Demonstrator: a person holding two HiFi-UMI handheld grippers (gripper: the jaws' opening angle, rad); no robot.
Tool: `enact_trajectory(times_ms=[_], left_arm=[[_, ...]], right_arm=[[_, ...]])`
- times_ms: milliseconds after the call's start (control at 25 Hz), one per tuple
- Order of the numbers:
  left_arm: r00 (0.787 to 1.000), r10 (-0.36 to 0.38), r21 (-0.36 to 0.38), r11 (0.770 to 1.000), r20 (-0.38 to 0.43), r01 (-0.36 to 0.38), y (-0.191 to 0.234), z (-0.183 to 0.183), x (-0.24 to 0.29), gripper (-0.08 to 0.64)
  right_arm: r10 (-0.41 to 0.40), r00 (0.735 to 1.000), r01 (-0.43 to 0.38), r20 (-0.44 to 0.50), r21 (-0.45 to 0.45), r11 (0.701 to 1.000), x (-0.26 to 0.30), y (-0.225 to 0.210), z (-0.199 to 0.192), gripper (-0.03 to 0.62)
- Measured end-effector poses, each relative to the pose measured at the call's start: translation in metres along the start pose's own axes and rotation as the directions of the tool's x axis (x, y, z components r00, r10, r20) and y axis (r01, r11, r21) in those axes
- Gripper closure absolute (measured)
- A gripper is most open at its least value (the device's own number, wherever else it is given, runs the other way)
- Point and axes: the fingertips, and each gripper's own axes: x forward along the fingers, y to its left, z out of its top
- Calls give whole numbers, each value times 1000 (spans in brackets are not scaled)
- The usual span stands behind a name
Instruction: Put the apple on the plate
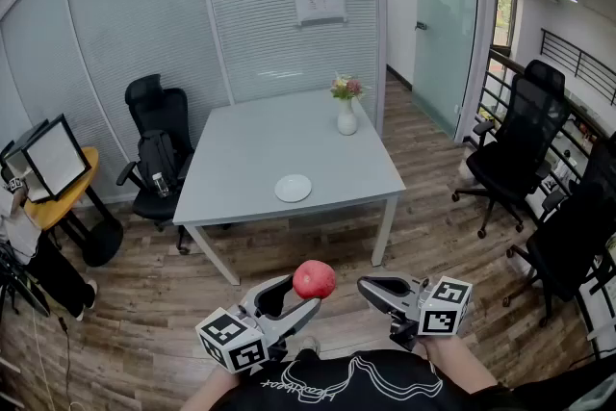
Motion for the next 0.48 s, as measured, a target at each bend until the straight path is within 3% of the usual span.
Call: enact_trajectory(times_ms=[480], left_arm=[[1000,26,-7,1000,-13,-26,13,-7,14,281]], right_arm=[[14,999,-16,28,39,999,4,-23,1,583]])
